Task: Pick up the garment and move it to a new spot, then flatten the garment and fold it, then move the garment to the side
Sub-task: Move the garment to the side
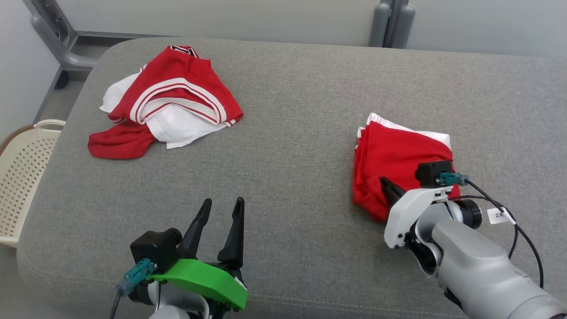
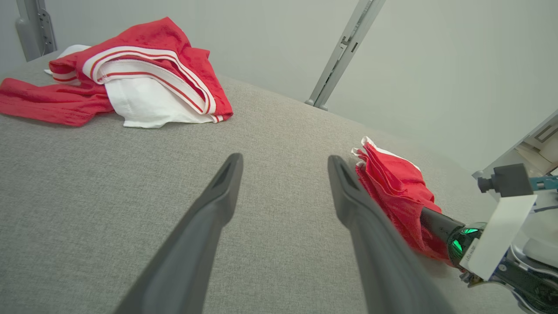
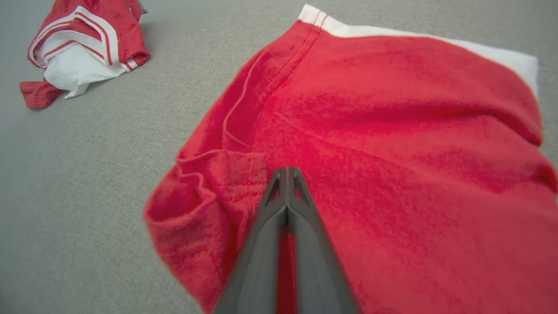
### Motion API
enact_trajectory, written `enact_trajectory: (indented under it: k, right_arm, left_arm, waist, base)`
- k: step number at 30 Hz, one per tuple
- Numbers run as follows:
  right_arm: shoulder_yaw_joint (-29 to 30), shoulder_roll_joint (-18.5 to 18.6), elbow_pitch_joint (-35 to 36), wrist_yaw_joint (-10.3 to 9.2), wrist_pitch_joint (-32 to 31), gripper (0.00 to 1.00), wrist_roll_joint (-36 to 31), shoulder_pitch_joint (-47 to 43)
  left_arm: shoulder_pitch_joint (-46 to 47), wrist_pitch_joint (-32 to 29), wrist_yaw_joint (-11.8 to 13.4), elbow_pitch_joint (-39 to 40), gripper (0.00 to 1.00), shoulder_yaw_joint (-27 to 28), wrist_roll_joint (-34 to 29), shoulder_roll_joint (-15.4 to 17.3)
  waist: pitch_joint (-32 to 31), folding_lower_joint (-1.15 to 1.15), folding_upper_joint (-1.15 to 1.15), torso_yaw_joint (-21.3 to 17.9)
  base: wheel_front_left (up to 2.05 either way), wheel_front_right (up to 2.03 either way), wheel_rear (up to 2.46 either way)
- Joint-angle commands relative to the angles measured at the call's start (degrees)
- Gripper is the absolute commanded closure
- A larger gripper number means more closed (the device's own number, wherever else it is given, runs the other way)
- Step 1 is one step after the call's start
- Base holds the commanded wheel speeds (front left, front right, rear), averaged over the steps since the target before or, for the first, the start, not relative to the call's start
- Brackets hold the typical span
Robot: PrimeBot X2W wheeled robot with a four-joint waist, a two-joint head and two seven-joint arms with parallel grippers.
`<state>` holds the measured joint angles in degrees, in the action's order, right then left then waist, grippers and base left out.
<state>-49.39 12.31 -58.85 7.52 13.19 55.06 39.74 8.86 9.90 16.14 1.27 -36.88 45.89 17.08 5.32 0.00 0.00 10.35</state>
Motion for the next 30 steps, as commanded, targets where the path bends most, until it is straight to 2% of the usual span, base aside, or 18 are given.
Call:
enact_trajectory:
  k: [1, 8, 14, 21, 25, 26, 27, 28, 30]
  right_arm:
    - [-1.1, -0.6, 0.8, -0.06, -0.1, 1.0, -0.5, 0.6]
    - [-5.9, -2.9, 3.4, -0.07, -1.5, 1.0, -0.9, 0.2]
    - [-9.5, -3.0, 5.4, -0.06, -0.9, 1.0, -1.6, 0.3]
    - [-8.7, -0.5, 9.2, -0.07, 1.2, 1.0, -1.8, 2.9]
    - [-5.5, 2.4, 10.5, -0.07, 1.8, 1.0, -2.5, 4.1]
    - [-3.8, 3.9, 10.2, -0.06, 1.9, 0.92, -2.5, 3.9]
    - [-3.8, 3.9, 10.2, -0.06, 1.9, 0.92, -2.5, 3.9]
    - [-3.0, 4.7, 9.9, -0.07, 1.9, 0.74, -2.7, 3.7]
    - [-1.3, 6.0, 8.9, -0.06, 2.0, 0.51, -2.9, 3.2]
  left_arm:
    - [0.7, 0.3, 0.1, 0.1, 0.0, 0.4, -0.2, 0.3]
    - [0.9, 0.7, 0.4, 0.3, 0.0, 0.8, 0.1, 0.4]
    - [0.7, 0.9, 0.5, 0.1, 0.0, 1.0, 0.3, 0.4]
    - [-0.2, 1.3, 0.8, 0.1, 0.0, 1.5, 0.7, 0.6]
    - [-0.8, 1.5, 1.1, 0.6, 0.0, 1.7, 0.8, 0.7]
    - [-0.9, 1.6, 1.1, 0.7, 0.0, 1.7, 0.9, 0.7]
    - [-0.9, 1.6, 1.1, 0.7, 0.0, 1.7, 0.9, 0.7]
    - [-0.9, 1.6, 1.1, 0.9, 0.0, 1.7, 0.9, 0.7]
    - [-0.9, 1.7, 1.1, 1.0, 0.0, 1.6, 0.8, 0.7]
  waist:
    - [0.5, 0.0, 0.0, 0.6]
    - [0.7, 0.0, 0.0, 0.0]
    - [0.5, 0.0, 0.0, -1.4]
    - [-0.9, 0.0, 0.0, -4.1]
    - [-1.4, 0.0, 0.0, -5.2]
    - [-1.4, 0.0, 0.0, -5.4]
    - [-1.4, 0.0, 0.0, -5.4]
    - [-1.4, 0.0, 0.0, -5.5]
    - [-1.1, 0.0, 0.0, -5.4]
  base:
    - [0.0, 0.0, 0.0]
    - [0.0, 0.0, 0.0]
    - [0.0, 0.0, 0.0]
    - [0.0, 0.0, 0.0]
    - [0.0, 0.0, 0.0]
    - [0.0, 0.0, 0.0]
    - [0.0, 0.0, 0.0]
    - [0.0, 0.0, 0.0]
    - [0.0, 0.0, 0.0]
